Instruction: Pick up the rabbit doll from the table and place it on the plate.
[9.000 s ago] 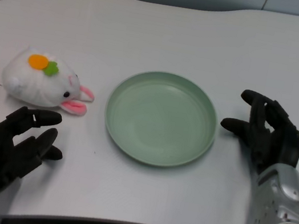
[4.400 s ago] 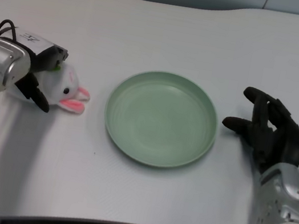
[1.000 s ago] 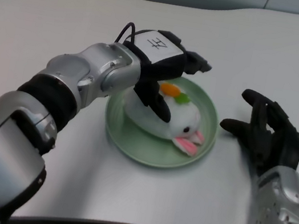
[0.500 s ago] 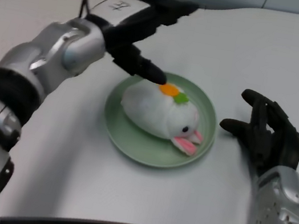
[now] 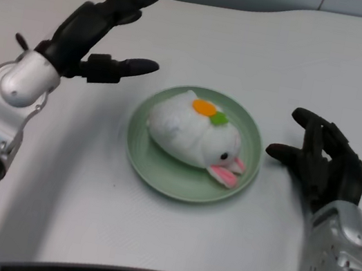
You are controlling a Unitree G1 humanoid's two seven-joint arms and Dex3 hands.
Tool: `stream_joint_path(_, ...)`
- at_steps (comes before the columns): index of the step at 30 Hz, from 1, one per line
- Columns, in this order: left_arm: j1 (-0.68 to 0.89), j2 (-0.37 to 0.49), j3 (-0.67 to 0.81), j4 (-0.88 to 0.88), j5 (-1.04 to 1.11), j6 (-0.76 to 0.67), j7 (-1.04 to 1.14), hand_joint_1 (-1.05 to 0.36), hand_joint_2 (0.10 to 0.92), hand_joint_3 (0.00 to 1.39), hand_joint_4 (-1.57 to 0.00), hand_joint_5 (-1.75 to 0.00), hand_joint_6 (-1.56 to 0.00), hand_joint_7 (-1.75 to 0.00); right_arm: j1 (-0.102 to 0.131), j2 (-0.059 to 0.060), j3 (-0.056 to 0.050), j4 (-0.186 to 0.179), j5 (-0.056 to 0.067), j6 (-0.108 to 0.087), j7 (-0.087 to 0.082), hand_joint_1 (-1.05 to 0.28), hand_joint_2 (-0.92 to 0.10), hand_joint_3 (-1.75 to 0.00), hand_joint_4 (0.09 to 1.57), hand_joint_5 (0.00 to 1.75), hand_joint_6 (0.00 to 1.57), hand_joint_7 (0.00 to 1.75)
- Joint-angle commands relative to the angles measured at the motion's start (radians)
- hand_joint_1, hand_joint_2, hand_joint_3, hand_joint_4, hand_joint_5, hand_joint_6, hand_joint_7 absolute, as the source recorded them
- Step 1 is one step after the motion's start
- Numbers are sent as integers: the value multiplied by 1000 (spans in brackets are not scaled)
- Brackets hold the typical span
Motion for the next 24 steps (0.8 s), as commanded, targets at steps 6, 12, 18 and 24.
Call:
stream_joint_path(6, 200, -22, 136, -230, -197, 167, -79, -643, 921, 215, -5, -818, -292, -79, 5, 8, 4, -7, 0, 0, -9, -382, -921, -382, 706, 1178, 649, 770)
stream_joint_path(12, 339, -49, 226, -414, -374, 411, -137, -573, 921, 145, -4, -843, -315, -68, 9, 8, 7, -17, 1, 7, -7, -382, -921, -388, 701, 1178, 639, 770)
stream_joint_path(18, 460, -96, 307, -559, -496, 570, -110, -587, 921, 157, 1, -807, -306, -49, 10, 11, 0, -17, 11, 2, 2, -387, -921, -386, 699, 1184, 647, 782)
stream_joint_path(24, 574, -177, 355, -628, -569, 643, -65, -604, 921, 272, -31, -1001, -375, -68, 14, 5, 11, -21, -5, -1, -8, -386, -921, -389, 692, 1174, 636, 779)
